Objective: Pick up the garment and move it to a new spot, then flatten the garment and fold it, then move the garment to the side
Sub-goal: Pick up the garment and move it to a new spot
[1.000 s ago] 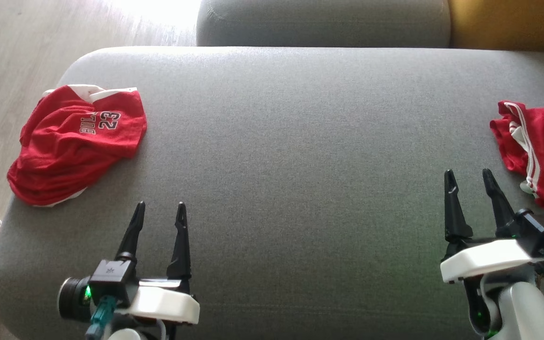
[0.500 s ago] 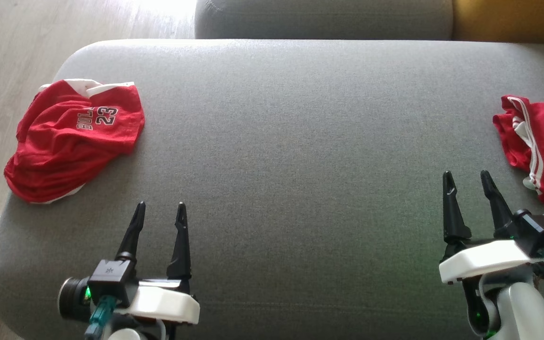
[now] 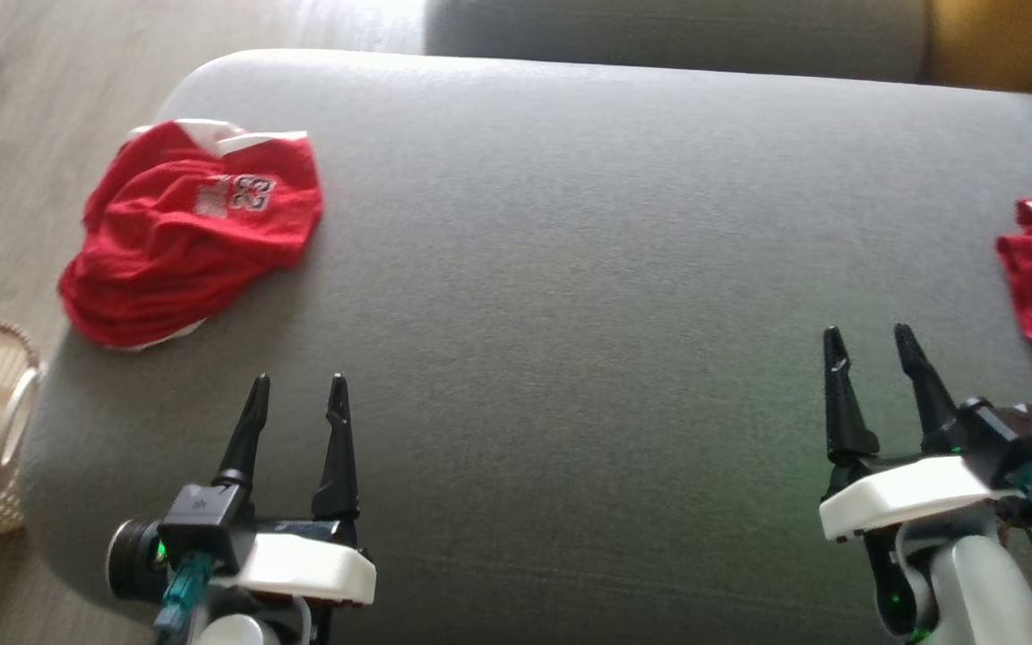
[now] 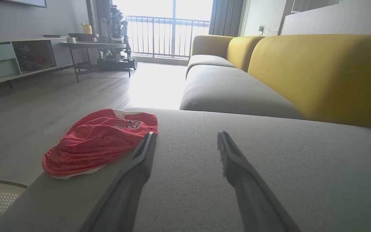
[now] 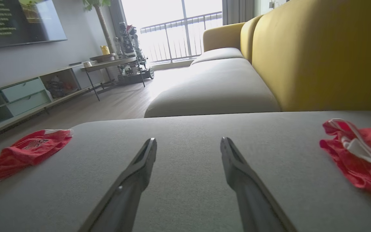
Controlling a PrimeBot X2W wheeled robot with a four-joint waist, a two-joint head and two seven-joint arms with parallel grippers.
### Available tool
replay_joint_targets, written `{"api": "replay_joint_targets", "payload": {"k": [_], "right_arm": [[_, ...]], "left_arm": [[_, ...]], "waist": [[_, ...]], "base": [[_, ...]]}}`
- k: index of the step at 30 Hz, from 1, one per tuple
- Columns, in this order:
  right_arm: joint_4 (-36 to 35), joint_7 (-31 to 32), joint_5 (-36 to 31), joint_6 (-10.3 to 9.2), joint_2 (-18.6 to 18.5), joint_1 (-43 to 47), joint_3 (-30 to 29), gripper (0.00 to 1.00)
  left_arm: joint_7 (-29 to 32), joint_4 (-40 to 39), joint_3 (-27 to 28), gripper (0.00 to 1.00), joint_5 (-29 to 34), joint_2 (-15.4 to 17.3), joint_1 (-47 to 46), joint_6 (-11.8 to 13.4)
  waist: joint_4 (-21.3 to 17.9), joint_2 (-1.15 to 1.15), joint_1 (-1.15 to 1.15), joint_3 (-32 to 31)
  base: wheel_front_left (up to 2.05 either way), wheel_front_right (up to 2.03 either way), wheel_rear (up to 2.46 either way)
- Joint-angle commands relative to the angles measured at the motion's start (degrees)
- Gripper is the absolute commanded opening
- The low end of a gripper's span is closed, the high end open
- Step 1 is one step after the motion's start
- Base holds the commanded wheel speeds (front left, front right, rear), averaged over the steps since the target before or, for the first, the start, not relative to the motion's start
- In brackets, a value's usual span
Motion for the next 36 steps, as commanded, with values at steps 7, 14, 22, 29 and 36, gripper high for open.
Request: {"api": "replay_joint_targets", "payload": {"k": [7, 14, 22, 29, 36], "right_arm": [[-2.2, -0.3, 0.3, -0.01, 0.1, -0.6, 4.0, 1.0], [-1.6, -0.3, 1.6, -0.01, 0.1, -0.5, 6.6, 1.0], [-1.0, -0.5, 2.5, -0.01, 0.1, 0.2, 9.2, 1.0], [-0.7, -0.6, 2.1, -0.01, 0.1, -0.9, 11.4, 1.0], [-0.3, -0.6, 1.7, -0.01, 0.1, -1.1, 12.0, 1.0]], "left_arm": [[-0.3, -2.0, 3.3, 1.0, 0.7, 0.0, -1.0, 0.2], [-0.3, -3.3, 5.9, 1.0, 1.6, 0.0, 0.7, -0.2], [-0.3, -4.2, 7.5, 1.0, 2.3, 0.0, 2.2, -0.9], [-0.3, -5.3, 7.7, 1.0, 2.0, 0.0, 2.8, -0.4], [-0.3, -5.6, 8.9, 1.0, 1.6, 0.0, 2.5, 0.3]], "waist": [[7.3, 0.0, 0.0, -0.2], [12.4, 0.0, 0.0, -1.7], [16.7, 0.0, 0.0, -2.7], [17.7, 0.0, 0.0, -2.0], [17.8, 0.0, 0.0, -1.3]], "base": [[0.0, 0.0, 0.0], [0.0, 0.0, 0.0], [0.0, 0.0, 0.0], [0.0, 0.0, 0.0], [0.0, 0.0, 0.0]]}}
